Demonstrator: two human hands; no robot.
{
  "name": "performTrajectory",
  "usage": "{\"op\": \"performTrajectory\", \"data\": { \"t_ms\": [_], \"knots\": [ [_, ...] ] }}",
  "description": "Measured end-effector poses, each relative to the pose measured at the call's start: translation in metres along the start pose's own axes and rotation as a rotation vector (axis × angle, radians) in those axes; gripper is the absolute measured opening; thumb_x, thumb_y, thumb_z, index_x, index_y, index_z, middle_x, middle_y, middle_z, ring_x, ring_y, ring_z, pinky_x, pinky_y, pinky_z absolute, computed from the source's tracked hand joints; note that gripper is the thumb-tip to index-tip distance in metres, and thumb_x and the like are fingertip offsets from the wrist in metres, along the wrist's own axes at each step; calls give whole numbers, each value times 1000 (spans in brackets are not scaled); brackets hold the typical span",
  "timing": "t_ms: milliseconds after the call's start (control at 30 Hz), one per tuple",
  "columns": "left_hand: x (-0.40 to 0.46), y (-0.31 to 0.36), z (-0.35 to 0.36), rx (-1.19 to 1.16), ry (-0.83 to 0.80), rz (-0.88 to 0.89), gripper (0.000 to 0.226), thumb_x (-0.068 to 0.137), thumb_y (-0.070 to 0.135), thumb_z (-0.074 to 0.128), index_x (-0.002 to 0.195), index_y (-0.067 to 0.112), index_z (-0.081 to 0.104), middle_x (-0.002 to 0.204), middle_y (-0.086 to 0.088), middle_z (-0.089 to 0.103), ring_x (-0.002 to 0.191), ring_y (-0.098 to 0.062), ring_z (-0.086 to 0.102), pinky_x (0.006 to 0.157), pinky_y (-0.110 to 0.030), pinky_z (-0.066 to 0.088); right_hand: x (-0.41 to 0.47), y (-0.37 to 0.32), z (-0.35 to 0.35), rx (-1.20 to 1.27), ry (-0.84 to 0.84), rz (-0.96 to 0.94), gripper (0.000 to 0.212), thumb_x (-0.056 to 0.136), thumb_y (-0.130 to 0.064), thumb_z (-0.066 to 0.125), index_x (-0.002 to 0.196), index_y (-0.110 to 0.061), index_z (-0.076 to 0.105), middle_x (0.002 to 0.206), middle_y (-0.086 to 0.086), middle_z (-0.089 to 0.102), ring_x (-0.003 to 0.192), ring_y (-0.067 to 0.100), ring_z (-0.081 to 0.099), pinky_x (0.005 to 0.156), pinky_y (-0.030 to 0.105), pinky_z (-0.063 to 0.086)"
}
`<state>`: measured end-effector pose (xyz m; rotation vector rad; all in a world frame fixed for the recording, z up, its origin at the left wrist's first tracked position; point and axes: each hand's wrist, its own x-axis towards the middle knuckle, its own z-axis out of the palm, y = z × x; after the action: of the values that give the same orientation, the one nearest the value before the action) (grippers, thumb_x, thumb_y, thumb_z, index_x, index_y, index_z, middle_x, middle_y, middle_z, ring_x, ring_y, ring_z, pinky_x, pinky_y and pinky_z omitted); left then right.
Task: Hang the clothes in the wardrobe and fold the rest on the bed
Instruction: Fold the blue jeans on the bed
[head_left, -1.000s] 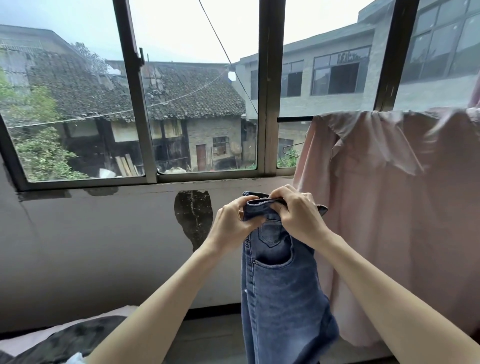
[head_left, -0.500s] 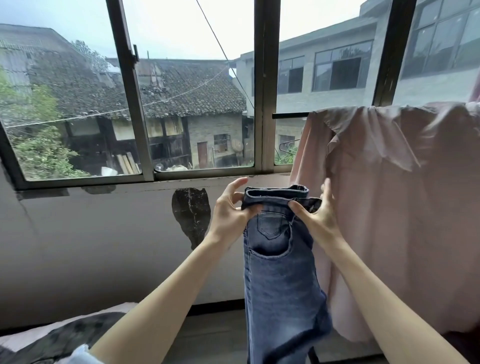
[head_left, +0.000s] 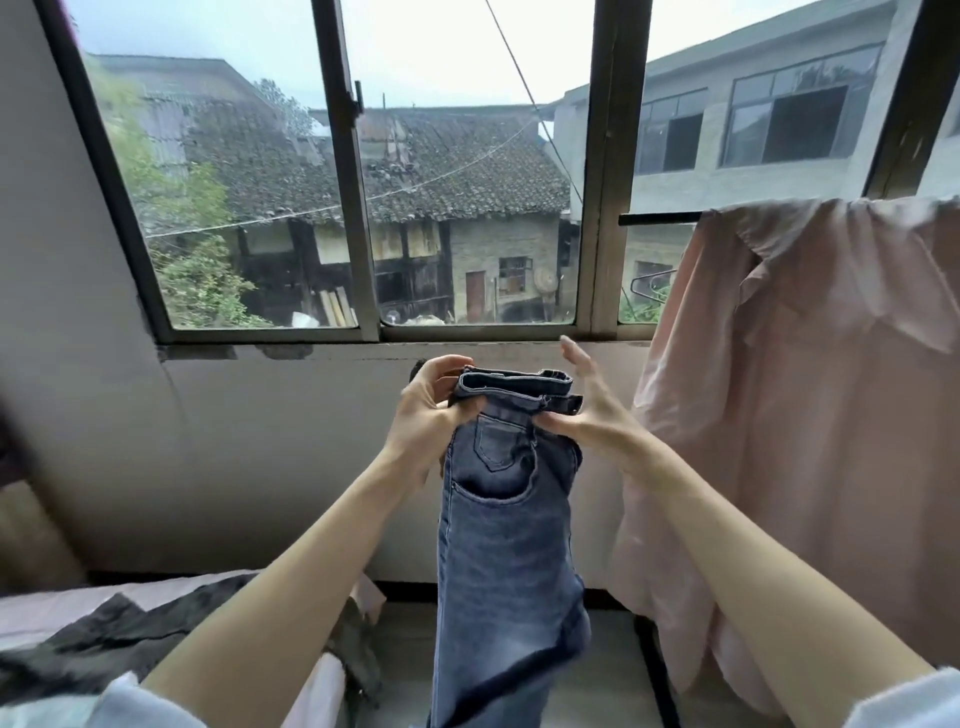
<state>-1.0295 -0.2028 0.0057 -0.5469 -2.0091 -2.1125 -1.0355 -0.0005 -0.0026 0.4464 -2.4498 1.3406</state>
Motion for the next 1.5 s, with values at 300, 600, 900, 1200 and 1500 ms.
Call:
{"op": "performTrajectory", "data": {
  "t_ms": [300,600,900,1200,1500],
  "knots": [
    [-9,7,-37,132,44,43,40,77,-12,67,109,8,51,99,-6,65,83,-3,65,76,-14,50,30,-52,28,-581,-371,-108,25,83,-27,68,105,-18,59,105,-2,55,108,22,52,92,36,35],
    [11,32,-55,649,358,434,21,83,21,69,102,26,63,94,9,70,87,-14,66,76,-27,51,59,-73,62,-716,430,-526,25,75,-12,51,97,-10,62,102,7,59,99,23,48,81,35,31],
    [4,-33,-78,655,128,78,11,86,9,65,97,13,65,84,4,65,84,-18,61,69,-15,44,43,-25,96,-887,-13,-324,33,84,-15,51,116,-20,55,116,-3,52,111,21,47,85,35,26],
    [19,-5,-73,495,119,177,26,82,18,72,105,16,60,98,-3,69,93,-23,65,85,-39,52,55,-46,90,-709,288,-351,33,87,-13,55,119,-18,60,119,-2,59,111,23,48,91,37,23],
    [3,-22,-63,261,140,-30,20,86,10,67,106,11,65,105,-5,70,103,-21,64,93,-34,51,31,-9,103,9,306,64,84,81,-32,71,147,-13,22,150,10,26,138,25,26,112,47,27]
  ]
}}
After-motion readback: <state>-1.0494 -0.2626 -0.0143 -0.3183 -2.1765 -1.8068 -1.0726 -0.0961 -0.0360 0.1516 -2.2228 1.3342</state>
